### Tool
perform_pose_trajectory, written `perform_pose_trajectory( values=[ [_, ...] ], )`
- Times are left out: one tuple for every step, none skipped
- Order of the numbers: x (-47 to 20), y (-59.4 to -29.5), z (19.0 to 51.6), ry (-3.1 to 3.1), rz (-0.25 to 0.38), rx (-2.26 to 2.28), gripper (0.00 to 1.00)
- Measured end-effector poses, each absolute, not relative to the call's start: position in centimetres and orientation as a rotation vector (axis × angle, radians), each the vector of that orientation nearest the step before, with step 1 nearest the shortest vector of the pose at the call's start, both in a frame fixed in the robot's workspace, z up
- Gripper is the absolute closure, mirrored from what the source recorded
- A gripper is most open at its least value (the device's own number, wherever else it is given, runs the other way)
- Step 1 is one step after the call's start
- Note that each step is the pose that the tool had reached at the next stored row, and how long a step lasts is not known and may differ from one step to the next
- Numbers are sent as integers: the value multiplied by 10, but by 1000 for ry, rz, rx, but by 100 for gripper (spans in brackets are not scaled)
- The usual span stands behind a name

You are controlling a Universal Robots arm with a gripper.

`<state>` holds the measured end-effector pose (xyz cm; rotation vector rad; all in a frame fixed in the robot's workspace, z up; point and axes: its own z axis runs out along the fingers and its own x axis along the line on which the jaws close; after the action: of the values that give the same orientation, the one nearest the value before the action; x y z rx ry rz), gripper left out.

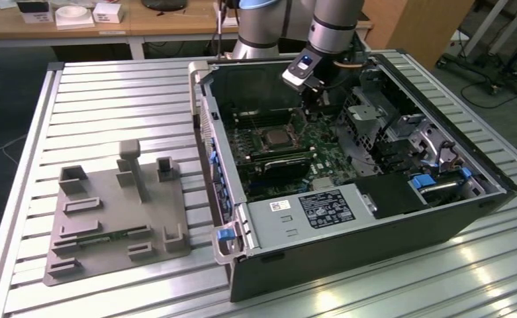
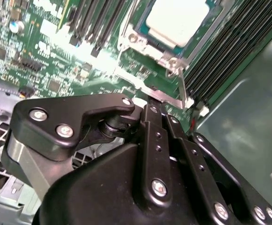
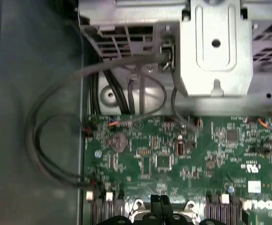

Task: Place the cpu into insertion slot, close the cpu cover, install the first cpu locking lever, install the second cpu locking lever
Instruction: 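Close the cpu cover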

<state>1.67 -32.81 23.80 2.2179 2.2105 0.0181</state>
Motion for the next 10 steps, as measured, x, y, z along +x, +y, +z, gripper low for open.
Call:
perform_pose_trajectory(
  values=[
    [15,-328,238,2211,18,2218,90],
    [13,-328,238,2210,18,2218,90],
    [11,-327,238,2210,18,2218,90],
    [9,-327,238,2211,18,2218,90],
    [8,-326,238,2211,18,2218,90],
    [6,-326,238,2211,18,2218,90],
    [5,-325,238,2211,18,2218,90],
    [3,-325,238,2211,18,2218,90],
    [1,-325,238,2211,18,2218,90],
    [-1,-325,237,2211,18,2218,90]
  ],
)
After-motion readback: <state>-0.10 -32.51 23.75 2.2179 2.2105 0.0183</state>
